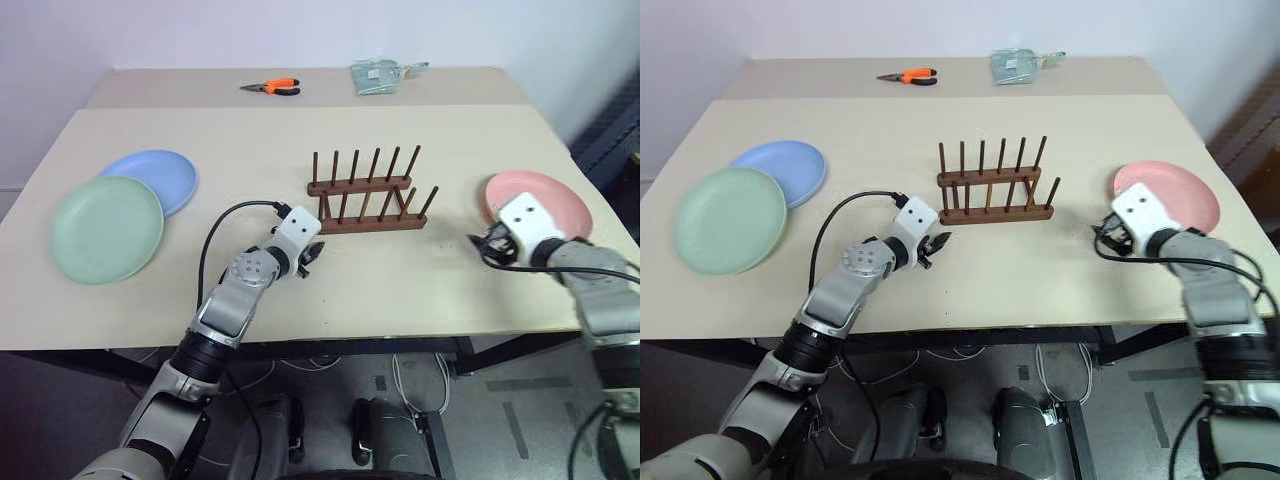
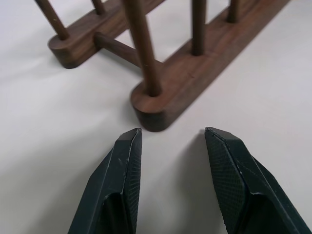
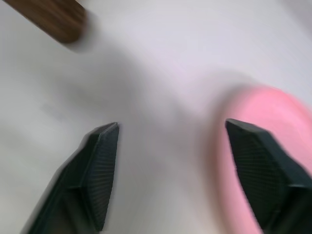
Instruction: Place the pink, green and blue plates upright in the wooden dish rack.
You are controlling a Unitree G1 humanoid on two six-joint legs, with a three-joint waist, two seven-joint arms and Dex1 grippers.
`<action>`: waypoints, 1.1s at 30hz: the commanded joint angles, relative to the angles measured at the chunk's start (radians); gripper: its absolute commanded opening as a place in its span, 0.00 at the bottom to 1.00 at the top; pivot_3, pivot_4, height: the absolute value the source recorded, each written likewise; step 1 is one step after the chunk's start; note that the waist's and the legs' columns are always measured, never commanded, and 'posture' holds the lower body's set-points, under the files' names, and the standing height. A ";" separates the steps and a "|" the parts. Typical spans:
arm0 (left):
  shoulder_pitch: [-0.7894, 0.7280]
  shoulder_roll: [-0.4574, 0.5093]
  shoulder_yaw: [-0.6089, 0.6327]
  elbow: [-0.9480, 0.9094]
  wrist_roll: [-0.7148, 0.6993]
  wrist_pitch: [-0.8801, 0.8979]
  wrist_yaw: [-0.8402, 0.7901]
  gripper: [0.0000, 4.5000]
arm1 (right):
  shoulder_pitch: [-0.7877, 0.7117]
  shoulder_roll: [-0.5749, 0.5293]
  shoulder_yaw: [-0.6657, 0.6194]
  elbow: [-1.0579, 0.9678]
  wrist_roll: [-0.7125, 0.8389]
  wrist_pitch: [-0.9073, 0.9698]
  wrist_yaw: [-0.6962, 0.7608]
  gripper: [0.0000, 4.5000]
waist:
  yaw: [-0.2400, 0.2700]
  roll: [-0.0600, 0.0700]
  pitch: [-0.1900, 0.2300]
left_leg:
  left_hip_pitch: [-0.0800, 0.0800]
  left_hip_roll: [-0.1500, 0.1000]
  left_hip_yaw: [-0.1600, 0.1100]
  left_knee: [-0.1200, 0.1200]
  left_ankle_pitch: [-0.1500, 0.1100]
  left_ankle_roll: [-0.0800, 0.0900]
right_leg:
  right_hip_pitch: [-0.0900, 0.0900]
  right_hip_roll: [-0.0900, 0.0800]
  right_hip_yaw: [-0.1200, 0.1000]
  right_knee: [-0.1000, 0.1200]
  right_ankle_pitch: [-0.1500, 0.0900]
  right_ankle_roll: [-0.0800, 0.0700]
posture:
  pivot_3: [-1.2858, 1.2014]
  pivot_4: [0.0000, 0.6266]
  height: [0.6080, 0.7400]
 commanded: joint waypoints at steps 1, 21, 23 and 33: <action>-0.001 0.004 0.010 0.034 0.028 0.004 0.012 0.45 | -0.018 -0.029 0.005 0.095 -0.050 -0.072 -0.007 0.73 | -0.001 0.000 0.000 | 0.001 0.000 0.000 0.000 0.000 0.000 | 0.001 0.000 0.000 0.000 0.000 0.000 | 0.52 0.24 1.00; 0.166 0.198 0.160 -0.289 -0.107 -0.002 -0.182 0.45 | -0.221 -0.004 -0.064 0.252 0.045 -0.319 -0.013 0.01 | -0.014 0.003 0.001 | 0.001 0.000 0.000 -0.001 0.001 -0.001 | 0.001 0.000 0.000 -0.001 0.000 0.000 | 0.52 0.24 1.00; 0.175 0.204 0.184 -0.306 -0.136 -0.002 -0.201 0.45 | -0.213 0.012 -0.145 0.037 0.225 -0.166 0.056 0.01 | -0.014 0.005 0.002 | 0.000 0.000 0.000 -0.001 0.001 -0.001 | 0.001 0.000 0.000 -0.001 0.000 0.000 | 0.52 0.24 1.00; 0.195 0.211 0.236 -0.403 -0.348 0.040 -0.345 0.45 | -0.358 0.154 -0.305 -0.288 1.003 0.512 0.073 0.01 | -0.011 0.003 0.001 | -0.001 0.000 -0.003 -0.001 -0.001 0.000 | 0.001 -0.003 -0.002 -0.002 0.000 0.000 | 0.52 0.24 1.00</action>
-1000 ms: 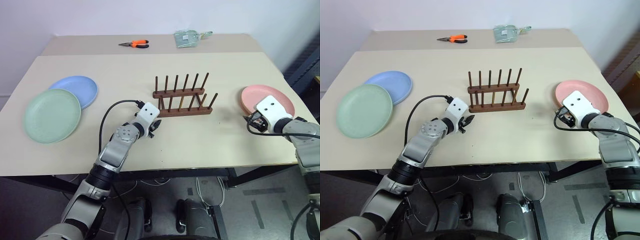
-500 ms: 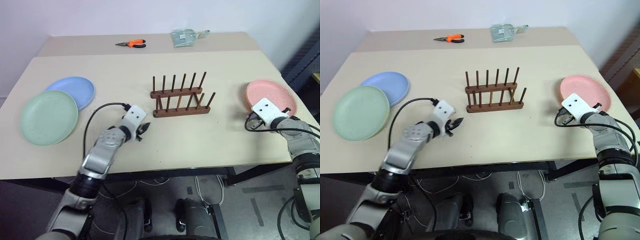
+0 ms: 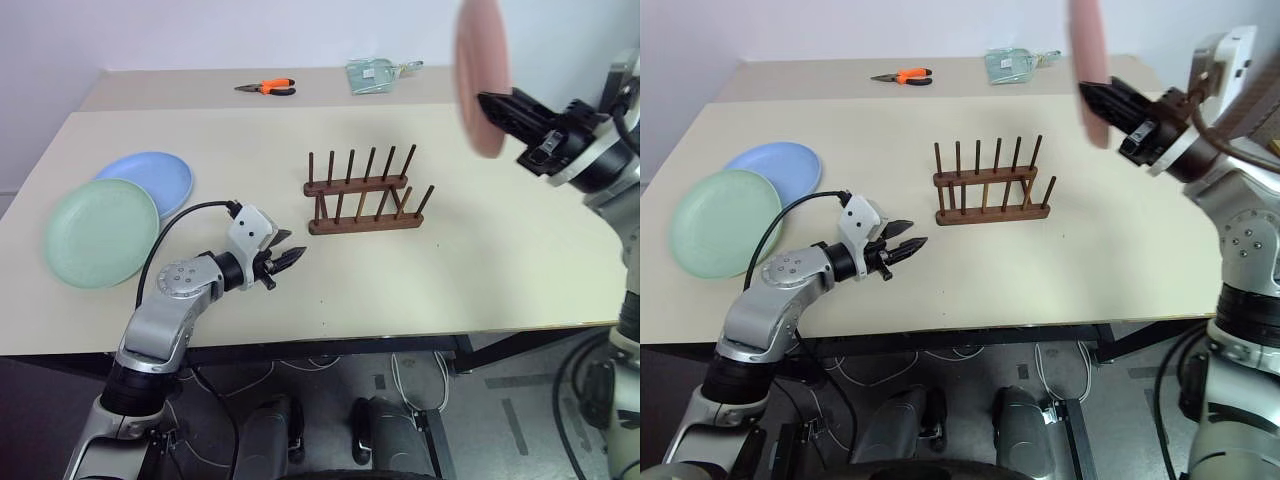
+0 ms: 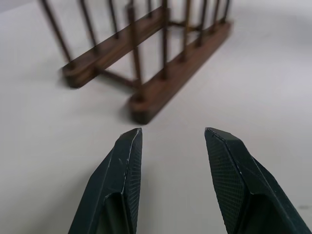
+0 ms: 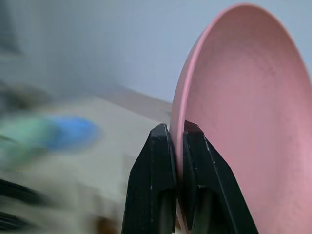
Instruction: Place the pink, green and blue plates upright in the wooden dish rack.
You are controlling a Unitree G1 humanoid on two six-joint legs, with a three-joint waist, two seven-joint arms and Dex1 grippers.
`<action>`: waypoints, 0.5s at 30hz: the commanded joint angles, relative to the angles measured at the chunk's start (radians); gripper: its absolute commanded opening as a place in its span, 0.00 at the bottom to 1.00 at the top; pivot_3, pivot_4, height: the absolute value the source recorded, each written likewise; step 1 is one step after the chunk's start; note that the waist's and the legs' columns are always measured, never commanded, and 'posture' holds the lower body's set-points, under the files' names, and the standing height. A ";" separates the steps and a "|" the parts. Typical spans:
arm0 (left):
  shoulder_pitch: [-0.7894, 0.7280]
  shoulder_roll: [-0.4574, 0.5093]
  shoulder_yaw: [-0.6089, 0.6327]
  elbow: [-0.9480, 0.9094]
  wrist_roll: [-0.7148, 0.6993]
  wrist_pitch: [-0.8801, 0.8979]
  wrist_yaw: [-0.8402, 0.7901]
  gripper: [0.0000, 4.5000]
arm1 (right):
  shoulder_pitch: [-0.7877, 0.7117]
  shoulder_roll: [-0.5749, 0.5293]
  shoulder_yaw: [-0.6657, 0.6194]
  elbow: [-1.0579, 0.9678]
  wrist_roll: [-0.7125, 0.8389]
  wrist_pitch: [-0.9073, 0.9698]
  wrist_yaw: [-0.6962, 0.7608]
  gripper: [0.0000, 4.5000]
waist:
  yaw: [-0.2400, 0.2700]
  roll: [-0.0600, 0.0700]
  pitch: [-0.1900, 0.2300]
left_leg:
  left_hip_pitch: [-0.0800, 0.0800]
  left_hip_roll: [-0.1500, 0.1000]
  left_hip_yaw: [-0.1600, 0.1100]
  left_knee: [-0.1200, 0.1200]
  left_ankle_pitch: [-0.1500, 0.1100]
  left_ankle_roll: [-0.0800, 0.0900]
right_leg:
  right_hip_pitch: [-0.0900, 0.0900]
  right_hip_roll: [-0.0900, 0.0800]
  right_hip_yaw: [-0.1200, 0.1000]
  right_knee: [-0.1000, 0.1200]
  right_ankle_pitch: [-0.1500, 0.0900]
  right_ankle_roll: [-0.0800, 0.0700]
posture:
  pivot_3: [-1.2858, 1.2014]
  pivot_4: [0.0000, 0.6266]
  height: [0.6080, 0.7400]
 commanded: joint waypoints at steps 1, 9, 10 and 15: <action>0.006 0.015 0.032 -0.066 -0.065 0.012 -0.033 0.45 | -0.058 0.028 -0.040 0.037 0.094 0.067 -0.034 0.01 | 0.004 0.000 0.000 | -0.001 0.000 0.000 0.000 0.000 0.000 | 0.000 -0.001 -0.001 0.000 0.000 0.000 | 0.52 0.24 1.00; 0.043 0.021 0.042 -0.119 -0.108 0.035 -0.013 0.45 | -0.134 0.043 -0.031 0.248 0.097 0.128 -0.012 0.01 | 0.003 0.000 0.000 | -0.002 -0.001 0.001 0.000 0.000 0.001 | -0.002 0.000 -0.001 0.000 0.000 0.000 | 0.52 0.24 1.00; 0.046 0.021 0.041 -0.120 -0.109 0.035 -0.008 0.45 | -0.142 0.046 -0.035 0.274 0.102 0.137 -0.011 0.01 | 0.002 0.000 0.000 | -0.002 -0.001 0.001 0.000 0.000 0.001 | -0.002 0.000 -0.001 0.000 0.000 0.000 | 0.52 0.24 1.00; 0.050 0.020 0.034 -0.117 -0.111 0.028 0.006 0.45 | -0.164 0.055 -0.038 0.339 0.096 0.160 -0.014 0.01 | 0.001 0.000 0.000 | -0.003 -0.001 0.002 0.000 0.000 0.002 | -0.002 0.001 -0.001 0.000 0.000 0.000 | 0.52 0.24 1.00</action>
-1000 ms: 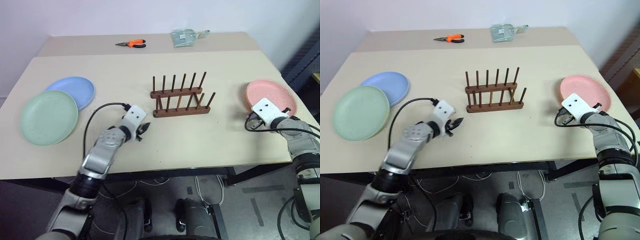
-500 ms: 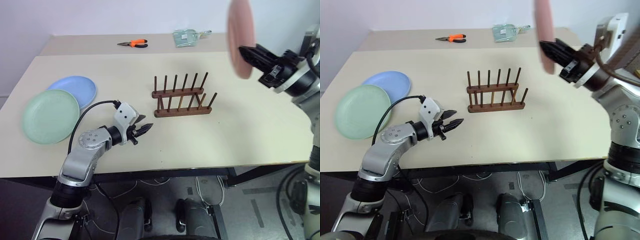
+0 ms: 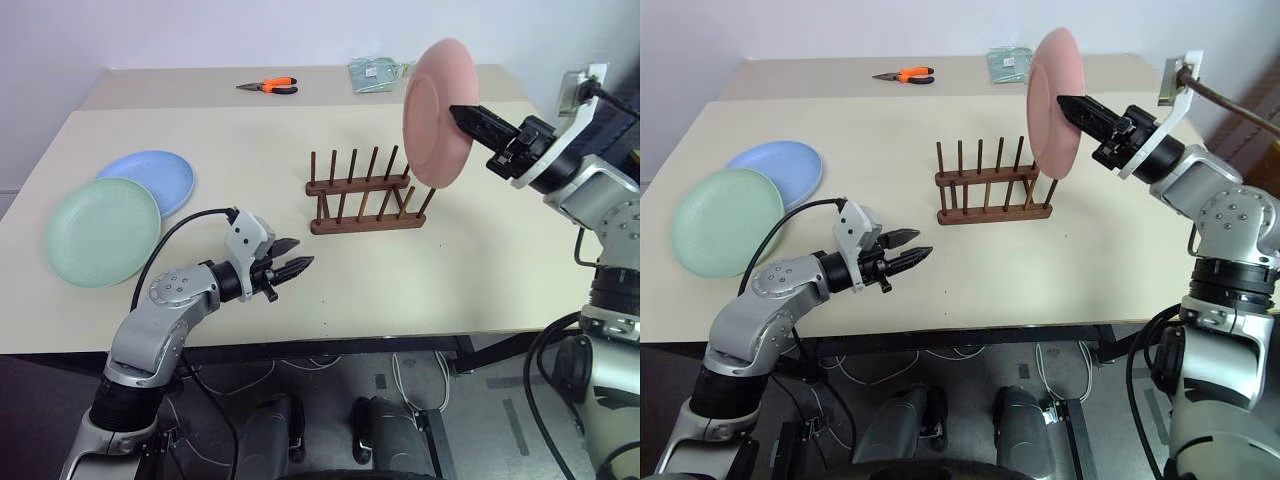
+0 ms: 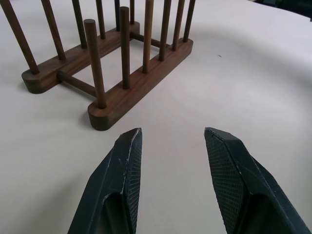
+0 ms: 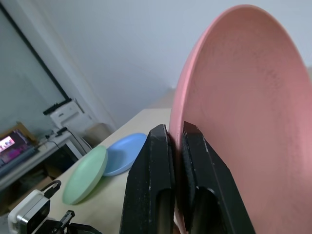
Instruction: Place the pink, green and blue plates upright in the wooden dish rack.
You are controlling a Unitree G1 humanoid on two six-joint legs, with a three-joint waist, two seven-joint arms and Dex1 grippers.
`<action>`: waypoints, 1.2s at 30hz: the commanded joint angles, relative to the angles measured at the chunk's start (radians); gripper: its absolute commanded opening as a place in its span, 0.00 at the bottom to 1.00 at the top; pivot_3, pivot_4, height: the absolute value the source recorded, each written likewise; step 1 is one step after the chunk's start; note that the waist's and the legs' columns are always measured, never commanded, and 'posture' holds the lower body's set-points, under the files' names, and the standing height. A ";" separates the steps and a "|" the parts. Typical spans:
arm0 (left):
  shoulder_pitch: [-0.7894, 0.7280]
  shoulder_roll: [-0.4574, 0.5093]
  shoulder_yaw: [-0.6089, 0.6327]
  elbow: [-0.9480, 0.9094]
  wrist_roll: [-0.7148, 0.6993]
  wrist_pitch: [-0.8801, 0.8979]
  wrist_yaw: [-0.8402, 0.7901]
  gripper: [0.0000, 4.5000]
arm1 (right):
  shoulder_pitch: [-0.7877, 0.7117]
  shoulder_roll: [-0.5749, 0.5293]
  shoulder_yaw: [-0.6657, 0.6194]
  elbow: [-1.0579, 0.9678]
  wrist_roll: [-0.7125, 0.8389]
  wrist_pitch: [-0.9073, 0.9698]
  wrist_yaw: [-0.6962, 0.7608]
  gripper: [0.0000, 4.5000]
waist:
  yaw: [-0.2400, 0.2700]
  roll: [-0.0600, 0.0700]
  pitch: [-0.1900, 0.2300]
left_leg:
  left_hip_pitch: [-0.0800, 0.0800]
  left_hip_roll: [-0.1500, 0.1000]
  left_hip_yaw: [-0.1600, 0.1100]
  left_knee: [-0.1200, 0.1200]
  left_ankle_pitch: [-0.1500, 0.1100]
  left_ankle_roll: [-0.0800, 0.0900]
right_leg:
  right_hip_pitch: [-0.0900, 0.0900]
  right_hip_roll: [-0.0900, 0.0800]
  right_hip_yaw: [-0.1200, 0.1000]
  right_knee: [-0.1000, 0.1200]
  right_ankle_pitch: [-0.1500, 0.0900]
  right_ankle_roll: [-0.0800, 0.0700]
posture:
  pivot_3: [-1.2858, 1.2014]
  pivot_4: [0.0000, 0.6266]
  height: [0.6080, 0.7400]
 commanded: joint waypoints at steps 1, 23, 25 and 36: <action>0.002 0.001 0.009 -0.030 -0.012 -0.012 0.011 0.45 | -0.049 0.010 -0.035 0.022 0.009 0.011 -0.008 0.01 | -0.001 0.000 0.000 | 0.000 0.000 0.000 0.000 0.000 0.000 | 0.000 0.000 0.000 0.000 0.000 0.000 | 0.52 0.24 1.00; -0.268 -0.182 0.575 0.121 0.289 0.019 1.059 1.00 | -0.080 -0.027 0.124 -0.133 -0.543 -0.649 -0.029 0.92 | -0.009 -0.001 0.001 | 0.000 0.000 0.001 -0.002 0.001 -0.001 | -0.001 0.002 0.002 0.001 0.000 0.001 | 0.52 0.24 1.00; -0.256 -0.202 0.620 0.081 0.330 0.036 1.147 1.00 | -0.042 -0.025 0.159 -0.255 -0.474 -0.564 0.032 1.00 | -0.008 -0.001 0.001 | 0.001 0.001 0.002 -0.004 0.001 -0.001 | -0.001 0.003 0.002 0.001 0.000 0.001 | 0.52 0.24 1.00; -0.295 -0.444 0.960 0.107 0.049 0.331 1.225 1.00 | 0.185 0.060 0.338 -0.592 -0.377 -0.373 0.092 1.00 | 0.041 -0.011 0.001 | 0.000 0.000 -0.003 0.001 -0.001 -0.001 | 0.001 -0.001 -0.002 -0.001 0.000 0.001 | 0.52 0.24 1.00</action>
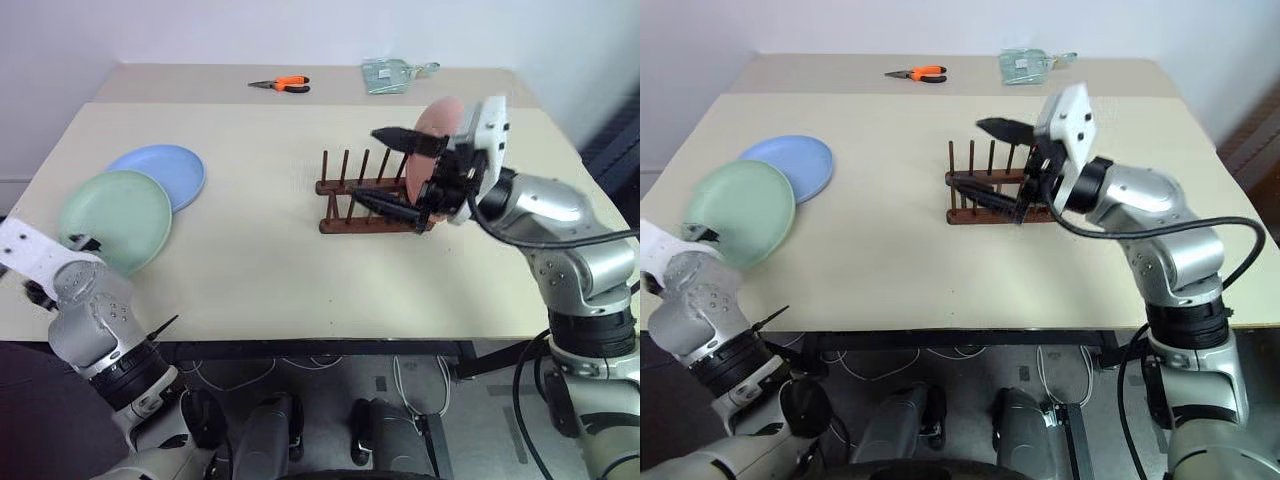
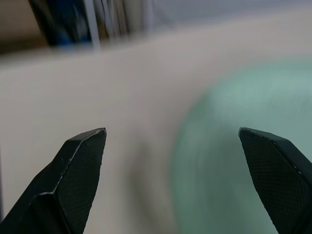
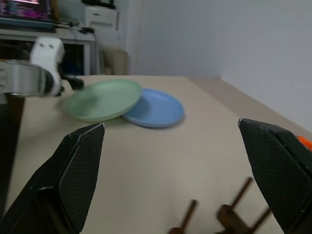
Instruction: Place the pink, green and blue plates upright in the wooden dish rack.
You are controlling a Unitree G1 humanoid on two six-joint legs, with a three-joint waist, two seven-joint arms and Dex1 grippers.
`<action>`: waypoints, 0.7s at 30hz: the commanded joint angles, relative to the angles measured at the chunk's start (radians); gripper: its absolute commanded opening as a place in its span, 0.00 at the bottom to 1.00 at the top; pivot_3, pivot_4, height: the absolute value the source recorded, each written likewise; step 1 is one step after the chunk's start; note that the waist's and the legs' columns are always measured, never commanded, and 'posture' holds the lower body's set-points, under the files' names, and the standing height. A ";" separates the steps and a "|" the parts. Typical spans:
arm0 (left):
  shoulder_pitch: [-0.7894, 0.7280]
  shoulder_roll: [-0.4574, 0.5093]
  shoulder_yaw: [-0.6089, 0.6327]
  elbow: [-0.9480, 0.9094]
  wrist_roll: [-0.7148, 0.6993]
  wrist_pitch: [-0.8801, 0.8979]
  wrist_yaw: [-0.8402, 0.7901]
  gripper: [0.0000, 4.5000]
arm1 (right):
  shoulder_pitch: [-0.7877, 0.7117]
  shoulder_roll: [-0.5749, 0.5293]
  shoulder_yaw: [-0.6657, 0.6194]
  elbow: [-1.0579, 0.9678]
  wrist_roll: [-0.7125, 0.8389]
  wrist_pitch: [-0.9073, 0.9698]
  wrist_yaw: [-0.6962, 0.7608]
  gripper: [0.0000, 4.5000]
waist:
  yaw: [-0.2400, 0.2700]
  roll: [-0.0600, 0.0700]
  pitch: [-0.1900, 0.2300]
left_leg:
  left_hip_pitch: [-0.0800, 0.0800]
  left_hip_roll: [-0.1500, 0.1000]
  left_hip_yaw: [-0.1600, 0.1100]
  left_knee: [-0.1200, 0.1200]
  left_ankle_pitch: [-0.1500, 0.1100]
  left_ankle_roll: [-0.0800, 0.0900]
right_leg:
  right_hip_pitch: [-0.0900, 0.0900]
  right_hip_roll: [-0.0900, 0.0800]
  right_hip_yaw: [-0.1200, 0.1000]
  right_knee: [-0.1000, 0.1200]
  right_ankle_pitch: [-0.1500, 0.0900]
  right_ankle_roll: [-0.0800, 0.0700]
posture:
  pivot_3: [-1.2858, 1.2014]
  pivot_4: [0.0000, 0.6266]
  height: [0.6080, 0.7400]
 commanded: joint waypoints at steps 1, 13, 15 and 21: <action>-0.037 -0.026 0.081 0.001 -0.110 0.040 0.000 0.88 | 0.021 0.012 0.004 -0.046 -0.017 -0.011 -0.008 1.00 | 0.002 -0.001 0.000 | 0.000 0.000 0.000 0.000 0.000 0.000 | 0.000 0.000 0.000 0.000 0.000 0.000 | 0.52 0.24 1.00; 0.035 -0.044 -0.065 -0.127 -0.204 -0.251 -0.156 0.01 | 0.048 0.004 0.029 -0.046 -0.084 -0.022 -0.002 1.00 | 0.006 -0.002 0.000 | 0.000 0.000 0.001 0.000 0.000 -0.001 | 0.000 0.002 0.000 -0.001 0.000 0.000 | 0.52 0.24 1.00; 0.084 -0.053 -0.220 -0.208 -0.181 -0.269 -0.215 0.01 | 0.040 -0.012 0.084 -0.049 -0.179 -0.084 0.007 1.00 | 0.005 -0.002 0.000 | 0.000 0.000 0.002 -0.001 0.000 -0.001 | 0.000 0.003 0.000 -0.002 0.000 0.000 | 0.52 0.24 1.00; 0.055 -0.074 -0.498 -0.282 -0.210 -0.221 -0.281 0.01 | -0.010 0.027 0.275 0.027 -0.507 -0.345 -0.022 1.00 | 0.004 -0.002 0.000 | 0.001 0.000 0.002 -0.001 0.000 -0.002 | 0.000 0.004 0.001 -0.002 0.000 0.000 | 0.52 0.24 1.00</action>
